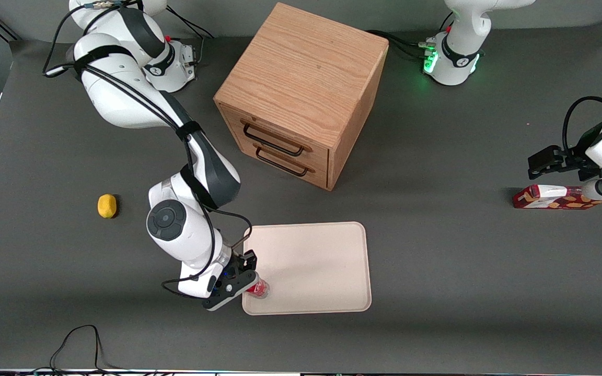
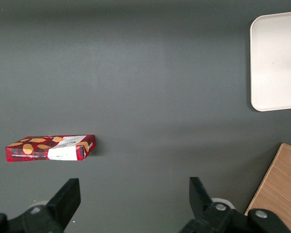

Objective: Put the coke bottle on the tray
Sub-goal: 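Lower the bottle onto the tray and open the right gripper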

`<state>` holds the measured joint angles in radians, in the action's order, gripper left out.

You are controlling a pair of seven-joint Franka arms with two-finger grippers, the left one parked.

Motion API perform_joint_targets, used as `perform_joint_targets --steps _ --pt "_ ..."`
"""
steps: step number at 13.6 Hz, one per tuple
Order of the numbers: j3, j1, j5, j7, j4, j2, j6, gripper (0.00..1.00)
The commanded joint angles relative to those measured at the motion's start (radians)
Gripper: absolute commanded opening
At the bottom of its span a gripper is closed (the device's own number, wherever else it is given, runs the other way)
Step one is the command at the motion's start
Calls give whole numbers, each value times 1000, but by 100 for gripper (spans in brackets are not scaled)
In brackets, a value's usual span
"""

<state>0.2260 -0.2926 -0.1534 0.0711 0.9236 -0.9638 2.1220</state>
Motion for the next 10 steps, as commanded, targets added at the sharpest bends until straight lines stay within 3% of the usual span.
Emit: perform_joint_targets --steps 1,2,10 --pt "-10 -13 -23 -34 -45 -30 12 85" --pt "-10 -13 -23 -39 -45 -30 12 100" --pt "-10 -13 -23 -60 -45 -21 -4 100"
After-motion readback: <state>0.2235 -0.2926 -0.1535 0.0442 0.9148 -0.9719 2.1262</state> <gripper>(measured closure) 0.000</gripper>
